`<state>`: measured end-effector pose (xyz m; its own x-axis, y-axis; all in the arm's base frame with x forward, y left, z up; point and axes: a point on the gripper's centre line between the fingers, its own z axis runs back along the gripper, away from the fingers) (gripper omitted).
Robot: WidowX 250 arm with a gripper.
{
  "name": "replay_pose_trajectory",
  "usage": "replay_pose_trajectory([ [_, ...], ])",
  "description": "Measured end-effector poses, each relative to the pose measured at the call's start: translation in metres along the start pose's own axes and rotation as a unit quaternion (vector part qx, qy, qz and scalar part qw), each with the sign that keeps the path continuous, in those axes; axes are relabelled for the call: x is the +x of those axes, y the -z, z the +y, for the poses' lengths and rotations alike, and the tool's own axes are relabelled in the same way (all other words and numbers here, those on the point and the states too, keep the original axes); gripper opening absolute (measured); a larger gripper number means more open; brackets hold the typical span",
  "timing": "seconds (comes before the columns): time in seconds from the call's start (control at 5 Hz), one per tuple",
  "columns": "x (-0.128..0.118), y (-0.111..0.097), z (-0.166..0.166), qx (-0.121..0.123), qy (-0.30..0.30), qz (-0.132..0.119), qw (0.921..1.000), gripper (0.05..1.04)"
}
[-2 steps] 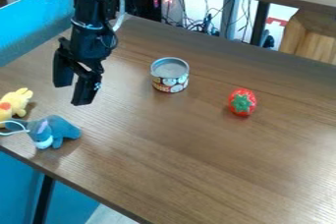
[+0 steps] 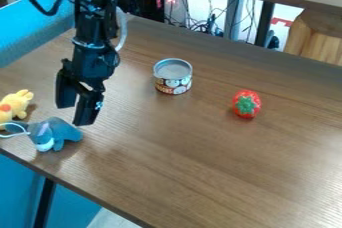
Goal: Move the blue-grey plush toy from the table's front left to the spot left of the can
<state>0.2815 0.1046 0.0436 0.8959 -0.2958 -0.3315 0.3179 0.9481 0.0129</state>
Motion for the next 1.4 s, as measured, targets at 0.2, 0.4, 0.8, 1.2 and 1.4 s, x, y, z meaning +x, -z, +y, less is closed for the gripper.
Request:
replay_pose_trajectory([
  [0.2,-0.015,-0.001,0.005,0.001,-0.015,-0.004,0.9999,1.006],
  [0.4,-0.028,0.009,0.002,0.007,-0.022,0.024,0.9994,1.006],
  [0.8,-0.038,0.032,-0.006,0.043,-0.033,0.068,0.9962,0.953],
  [1.2,-0.03,0.023,-0.007,-0.003,-0.04,0.011,0.9991,0.656],
  [1.4,-0.026,-0.01,0.017,-0.039,-0.085,-0.044,0.9946,0.656],
])
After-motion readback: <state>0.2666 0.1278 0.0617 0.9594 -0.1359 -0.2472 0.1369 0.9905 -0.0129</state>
